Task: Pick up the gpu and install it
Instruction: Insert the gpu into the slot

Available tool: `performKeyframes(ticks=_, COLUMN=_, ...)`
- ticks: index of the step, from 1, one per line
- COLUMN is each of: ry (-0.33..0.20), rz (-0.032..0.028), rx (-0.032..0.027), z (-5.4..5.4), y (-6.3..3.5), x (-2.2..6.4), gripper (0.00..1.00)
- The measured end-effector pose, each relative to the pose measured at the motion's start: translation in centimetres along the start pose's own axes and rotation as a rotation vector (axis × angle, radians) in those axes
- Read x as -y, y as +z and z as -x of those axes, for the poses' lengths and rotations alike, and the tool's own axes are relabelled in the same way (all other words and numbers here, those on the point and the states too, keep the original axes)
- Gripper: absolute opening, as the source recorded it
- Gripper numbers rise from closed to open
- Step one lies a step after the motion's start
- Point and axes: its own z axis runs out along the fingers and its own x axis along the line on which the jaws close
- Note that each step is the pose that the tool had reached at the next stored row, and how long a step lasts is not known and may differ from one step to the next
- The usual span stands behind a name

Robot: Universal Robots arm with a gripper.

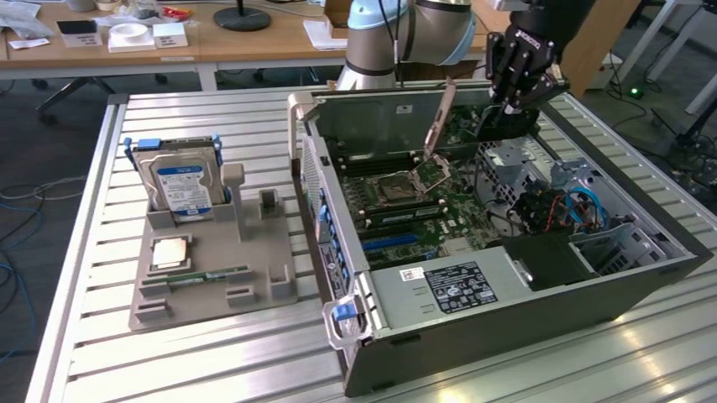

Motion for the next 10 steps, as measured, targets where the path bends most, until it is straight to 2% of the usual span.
performKeyframes(ticks=10, ry=0.0, rz=0.0, rx=0.0, z=0.0, y=0.0, x=0.0, gripper=0.26)
